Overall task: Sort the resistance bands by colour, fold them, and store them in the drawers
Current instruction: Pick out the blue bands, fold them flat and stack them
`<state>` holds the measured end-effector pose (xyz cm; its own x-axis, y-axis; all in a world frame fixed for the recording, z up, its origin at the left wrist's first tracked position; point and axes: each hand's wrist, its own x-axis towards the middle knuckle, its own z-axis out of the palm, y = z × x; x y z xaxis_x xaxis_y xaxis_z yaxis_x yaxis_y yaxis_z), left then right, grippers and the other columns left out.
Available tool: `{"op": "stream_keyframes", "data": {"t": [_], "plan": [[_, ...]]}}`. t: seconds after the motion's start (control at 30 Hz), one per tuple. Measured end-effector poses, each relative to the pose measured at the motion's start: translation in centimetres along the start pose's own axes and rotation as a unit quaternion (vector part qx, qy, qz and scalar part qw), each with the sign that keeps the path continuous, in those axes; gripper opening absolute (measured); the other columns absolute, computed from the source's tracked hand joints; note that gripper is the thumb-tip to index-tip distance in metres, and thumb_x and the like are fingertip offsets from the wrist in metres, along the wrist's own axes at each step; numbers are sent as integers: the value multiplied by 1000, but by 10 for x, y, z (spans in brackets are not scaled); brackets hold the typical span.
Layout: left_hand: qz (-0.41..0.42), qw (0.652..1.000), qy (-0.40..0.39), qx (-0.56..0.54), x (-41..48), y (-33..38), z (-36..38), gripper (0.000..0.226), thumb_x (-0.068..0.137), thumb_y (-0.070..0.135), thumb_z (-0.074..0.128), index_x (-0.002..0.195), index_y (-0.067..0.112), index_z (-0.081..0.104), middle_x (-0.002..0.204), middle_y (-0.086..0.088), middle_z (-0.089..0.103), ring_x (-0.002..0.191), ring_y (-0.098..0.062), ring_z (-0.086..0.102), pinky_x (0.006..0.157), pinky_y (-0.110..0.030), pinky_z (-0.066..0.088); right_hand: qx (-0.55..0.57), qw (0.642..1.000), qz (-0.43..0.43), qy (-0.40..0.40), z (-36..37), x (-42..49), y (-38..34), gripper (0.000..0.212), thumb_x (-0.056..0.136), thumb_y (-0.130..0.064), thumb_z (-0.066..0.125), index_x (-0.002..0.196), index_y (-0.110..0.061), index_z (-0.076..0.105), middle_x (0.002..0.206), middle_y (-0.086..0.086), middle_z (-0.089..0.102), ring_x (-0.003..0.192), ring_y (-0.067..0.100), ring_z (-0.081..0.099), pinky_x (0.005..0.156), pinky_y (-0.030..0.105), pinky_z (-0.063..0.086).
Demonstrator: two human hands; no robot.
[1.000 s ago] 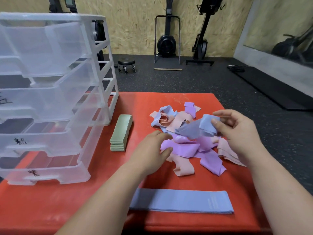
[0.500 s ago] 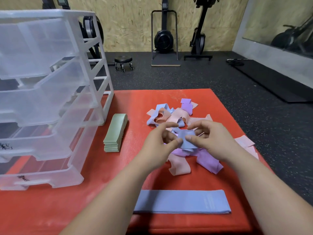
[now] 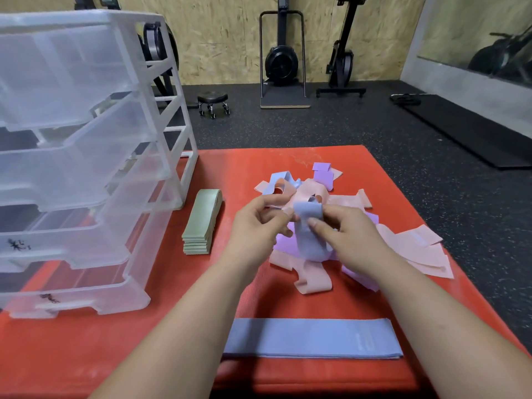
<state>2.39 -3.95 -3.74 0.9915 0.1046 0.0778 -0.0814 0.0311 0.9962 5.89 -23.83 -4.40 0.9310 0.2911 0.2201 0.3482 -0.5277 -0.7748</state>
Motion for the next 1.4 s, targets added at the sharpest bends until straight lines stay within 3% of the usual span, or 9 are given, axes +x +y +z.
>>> {"op": "stream_keyframes", "data": {"t": [0.13, 0.23, 0.4, 0.57, 0.77, 0.9, 1.0, 1.13, 1.4], "plan": [[41, 998, 30, 37, 2, -5, -8, 23, 97, 17, 75, 117, 28, 76, 99, -4, 79, 80, -13, 66, 75, -33, 51, 179, 983, 38, -25, -11, 0, -12, 19, 102, -17, 67, 120, -21, 73, 101, 0, 81, 98, 20, 77, 82, 36, 60], [37, 998, 1, 53, 1, -7, -10, 27, 99, 24, 75, 125, 32, 75, 109, 4, 79, 93, -19, 68, 83, -34, 54, 187, 981, 44, -32, -13, 2, -9, 18, 103, -23, 65, 118, -23, 74, 99, 11, 80, 98, 34, 75, 88, 49, 58], [29, 997, -36, 59, 1, -8, -8, 28, 99, 23, 75, 127, 23, 74, 97, 0, 78, 86, -9, 68, 80, -26, 50, 154, 985, 49, -56, -12, 1, -15, 15, 102, -29, 67, 108, -17, 75, 97, 21, 76, 81, 23, 64, 73, 42, 48], [54, 993, -38, 100, 3, -11, -10, 28, 91, 10, 82, 117, 19, 75, 89, 0, 77, 80, -10, 66, 78, -25, 53, 120, 990, 38, -70, -9, -2, -19, 17, 97, -24, 73, 114, -28, 76, 101, -3, 79, 99, 31, 71, 91, 48, 58], [69, 987, -75, 125, 1, -9, -7, 20, 95, 16, 80, 115, 17, 75, 100, 1, 81, 96, -11, 74, 83, -19, 52, 149, 989, 12, -3, -17, 1, -27, 4, 94, -18, 76, 98, -20, 77, 92, 1, 79, 92, 24, 75, 81, 38, 60], [34, 979, -141, 142, 2, -13, -7, 18, 97, 30, 78, 108, 16, 77, 103, 0, 81, 103, -23, 75, 95, -44, 57, 213, 976, -8, 36, -22, -1, -36, 7, 95, -9, 74, 102, -12, 75, 90, 1, 79, 86, 15, 74, 79, 33, 62], [30, 962, -178, 206, 3, -14, -11, 19, 97, 32, 78, 104, 15, 80, 99, 2, 79, 88, -12, 68, 88, -38, 53, 255, 963, -3, 87, -28, -3, -36, 10, 96, -10, 73, 105, -9, 74, 89, 0, 78, 87, 16, 73, 81, 37, 63], [49, 948, -168, 265, 4, -11, -21, 20, 96, 34, 79, 91, 15, 77, 86, 12, 72, 79, 0, 58, 76, -21, 42, 272, 951, 48, 141, -37, -7, -21, 8, 98, -14, 72, 104, -10, 74, 91, 8, 79, 82, 21, 76, 72, 33, 62], [81, 937, -108, 321, 4, -7, -38, 15, 89, 35, 84, 87, 24, 75, 87, 8, 76, 83, -16, 69, 79, -38, 56, 269, 941, 169, 113, -50, -15, 15, 21, 96, -14, 74, 115, -7, 72, 92, 16, 79, 75, 19, 73, 75, 34, 60]]}}
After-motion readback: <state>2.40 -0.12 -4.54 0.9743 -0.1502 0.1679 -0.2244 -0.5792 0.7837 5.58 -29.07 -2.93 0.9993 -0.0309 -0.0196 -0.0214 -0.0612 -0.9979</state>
